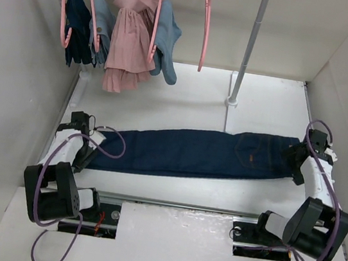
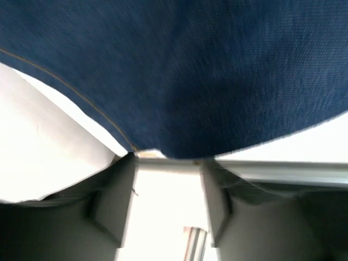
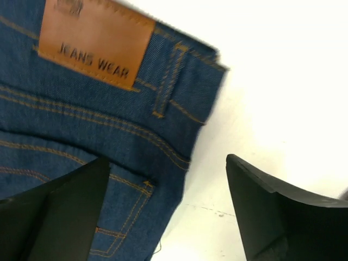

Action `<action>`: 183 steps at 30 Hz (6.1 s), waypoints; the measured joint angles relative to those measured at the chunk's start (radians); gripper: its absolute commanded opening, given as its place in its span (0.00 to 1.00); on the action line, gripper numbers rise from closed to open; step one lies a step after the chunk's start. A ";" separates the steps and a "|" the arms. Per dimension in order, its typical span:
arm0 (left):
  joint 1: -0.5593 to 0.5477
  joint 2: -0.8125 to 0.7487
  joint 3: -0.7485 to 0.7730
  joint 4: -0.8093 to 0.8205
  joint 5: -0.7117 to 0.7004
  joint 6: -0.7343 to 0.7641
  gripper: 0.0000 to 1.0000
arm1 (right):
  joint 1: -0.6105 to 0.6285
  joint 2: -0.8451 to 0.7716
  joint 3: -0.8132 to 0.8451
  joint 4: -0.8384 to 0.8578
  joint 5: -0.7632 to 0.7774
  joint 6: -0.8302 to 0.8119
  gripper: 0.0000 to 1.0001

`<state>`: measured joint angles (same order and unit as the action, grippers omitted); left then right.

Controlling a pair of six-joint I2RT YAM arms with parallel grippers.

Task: Place the trousers on the hanger
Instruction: Fold the trousers at the center of the board.

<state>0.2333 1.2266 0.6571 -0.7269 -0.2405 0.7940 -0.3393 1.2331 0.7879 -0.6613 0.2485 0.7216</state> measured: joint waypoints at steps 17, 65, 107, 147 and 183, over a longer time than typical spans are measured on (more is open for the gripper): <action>-0.077 -0.001 0.194 0.007 -0.002 -0.140 0.57 | 0.168 -0.121 0.117 0.006 0.024 0.016 0.60; -0.090 0.087 0.207 0.083 0.034 -0.312 0.60 | -0.125 0.269 0.196 0.008 -0.137 -0.033 0.00; -0.071 0.261 0.323 0.234 0.274 -0.327 0.39 | 0.178 -0.090 0.401 -0.016 0.267 -0.258 0.00; -0.305 0.379 0.266 0.132 0.402 -0.392 0.44 | 1.679 0.454 0.687 0.385 1.081 -0.409 0.00; -0.226 0.388 0.272 0.145 0.433 -0.400 0.48 | 1.590 0.871 1.226 -0.267 1.202 0.090 0.00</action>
<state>0.0071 1.6142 0.9287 -0.5823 0.1921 0.3943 1.2507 2.1044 2.0136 -0.9287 1.4509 0.8120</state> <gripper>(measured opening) 0.470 0.088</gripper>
